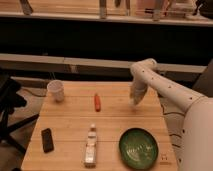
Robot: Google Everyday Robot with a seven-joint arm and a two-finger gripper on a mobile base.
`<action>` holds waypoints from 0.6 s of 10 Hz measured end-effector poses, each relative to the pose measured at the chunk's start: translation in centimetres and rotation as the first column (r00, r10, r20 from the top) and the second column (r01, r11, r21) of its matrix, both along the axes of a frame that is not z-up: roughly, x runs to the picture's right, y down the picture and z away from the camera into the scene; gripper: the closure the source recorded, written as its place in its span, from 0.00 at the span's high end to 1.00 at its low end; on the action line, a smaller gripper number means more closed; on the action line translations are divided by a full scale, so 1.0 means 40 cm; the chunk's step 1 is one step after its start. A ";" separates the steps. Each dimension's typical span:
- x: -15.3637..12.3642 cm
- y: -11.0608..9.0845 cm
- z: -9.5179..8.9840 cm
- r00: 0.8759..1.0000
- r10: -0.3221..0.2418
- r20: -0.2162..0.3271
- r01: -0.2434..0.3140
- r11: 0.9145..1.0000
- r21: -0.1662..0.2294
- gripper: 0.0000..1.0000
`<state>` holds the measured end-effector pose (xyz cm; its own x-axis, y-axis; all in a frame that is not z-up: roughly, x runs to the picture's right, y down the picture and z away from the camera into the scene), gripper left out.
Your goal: Place the white sponge in the ceramic cup
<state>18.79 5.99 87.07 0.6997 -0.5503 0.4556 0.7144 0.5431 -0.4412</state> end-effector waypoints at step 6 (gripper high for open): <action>-0.081 -0.077 -0.021 0.998 -0.055 0.011 0.055 0.998 0.030 0.04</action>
